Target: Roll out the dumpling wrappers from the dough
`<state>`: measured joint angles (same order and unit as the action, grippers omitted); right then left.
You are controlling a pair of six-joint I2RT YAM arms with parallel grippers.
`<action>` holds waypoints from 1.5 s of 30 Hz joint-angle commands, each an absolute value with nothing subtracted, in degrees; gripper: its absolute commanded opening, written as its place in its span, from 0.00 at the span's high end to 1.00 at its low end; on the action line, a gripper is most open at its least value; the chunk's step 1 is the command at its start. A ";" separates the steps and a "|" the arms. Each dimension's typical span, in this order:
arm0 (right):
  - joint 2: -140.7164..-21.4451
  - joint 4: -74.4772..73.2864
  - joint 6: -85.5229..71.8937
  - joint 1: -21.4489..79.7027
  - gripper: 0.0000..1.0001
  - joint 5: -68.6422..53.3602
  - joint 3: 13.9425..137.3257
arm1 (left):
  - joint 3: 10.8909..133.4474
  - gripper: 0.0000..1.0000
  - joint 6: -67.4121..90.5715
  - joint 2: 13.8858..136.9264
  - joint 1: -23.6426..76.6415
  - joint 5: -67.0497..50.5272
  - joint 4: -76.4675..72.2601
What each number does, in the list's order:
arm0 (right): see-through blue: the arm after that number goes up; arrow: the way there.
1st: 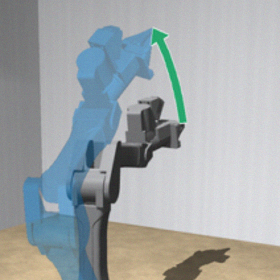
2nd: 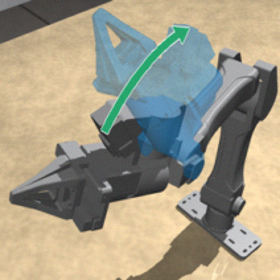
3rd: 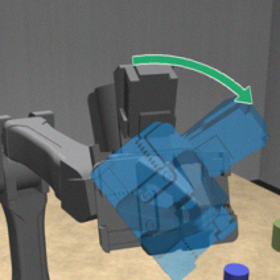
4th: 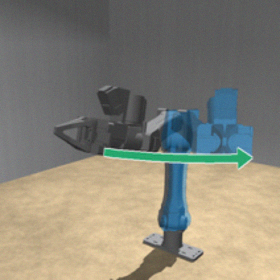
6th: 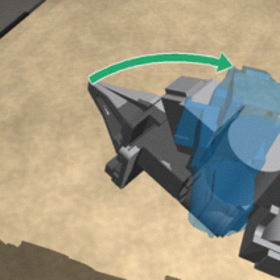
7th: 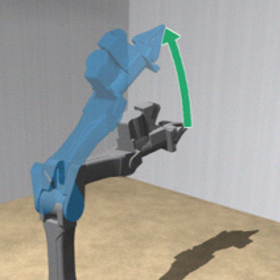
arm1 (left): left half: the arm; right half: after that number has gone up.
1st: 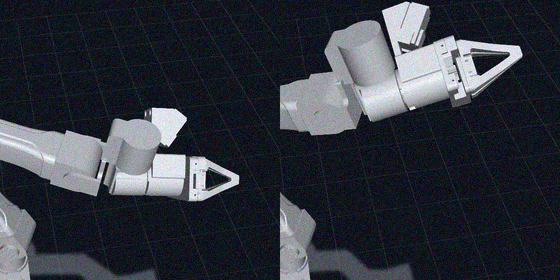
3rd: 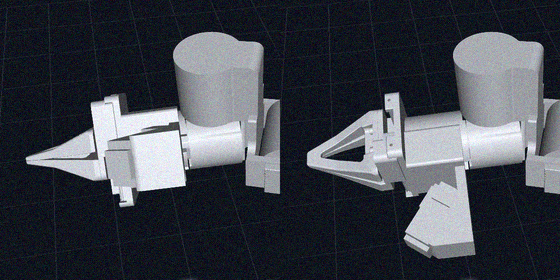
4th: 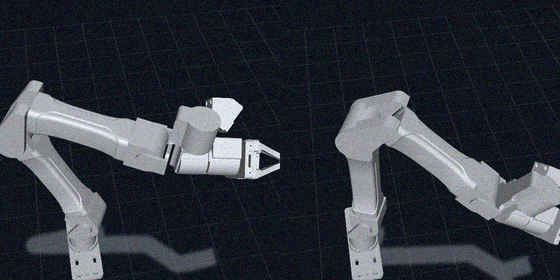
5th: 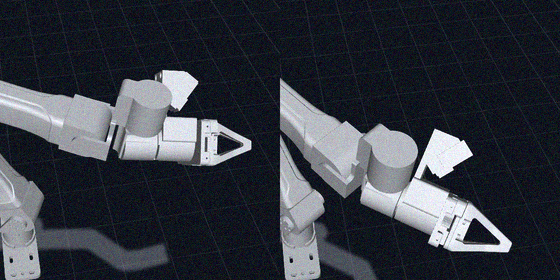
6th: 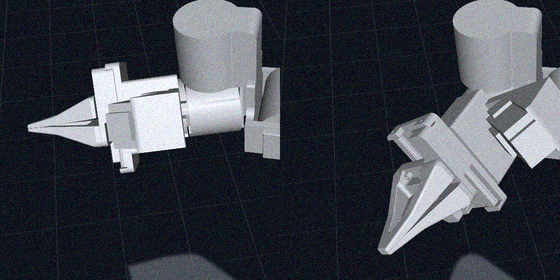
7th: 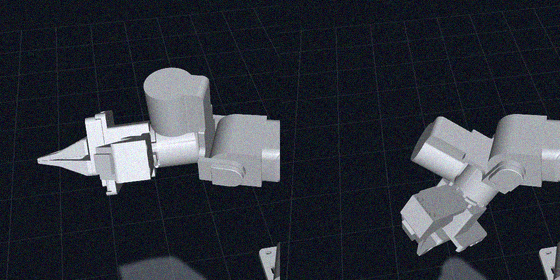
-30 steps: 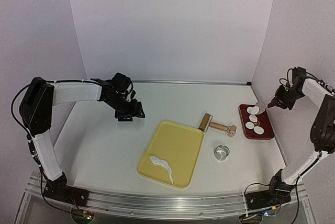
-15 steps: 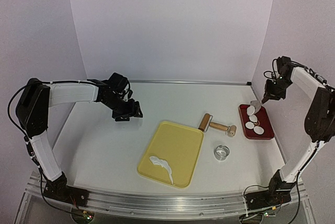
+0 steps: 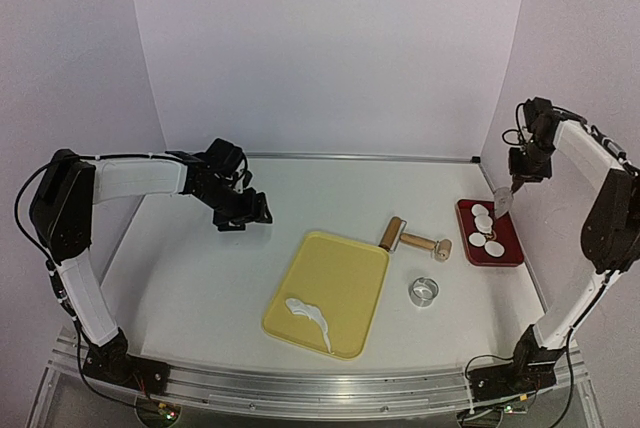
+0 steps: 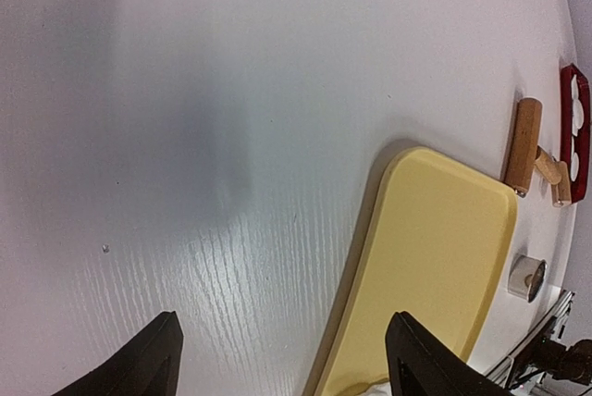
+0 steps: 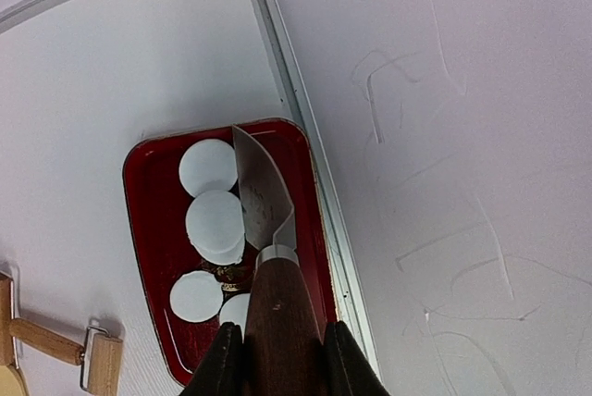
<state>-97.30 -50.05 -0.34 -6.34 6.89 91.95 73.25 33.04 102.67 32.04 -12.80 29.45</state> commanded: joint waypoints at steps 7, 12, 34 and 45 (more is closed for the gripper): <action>-92.96 -51.66 -9.34 -5.01 1.00 -2.81 104.66 | 72.58 0.18 35.89 98.40 30.23 -10.20 25.91; -96.21 -45.82 -23.08 -3.01 1.00 -26.42 101.28 | 71.99 0.13 40.66 97.28 28.49 -8.77 23.42; -121.14 -17.23 -46.34 16.23 0.99 -38.83 97.56 | 67.49 0.10 41.73 90.98 28.04 -3.91 24.68; -128.37 -18.06 -43.81 18.49 0.77 -37.71 101.49 | 64.50 0.10 43.45 87.41 28.04 -1.73 25.22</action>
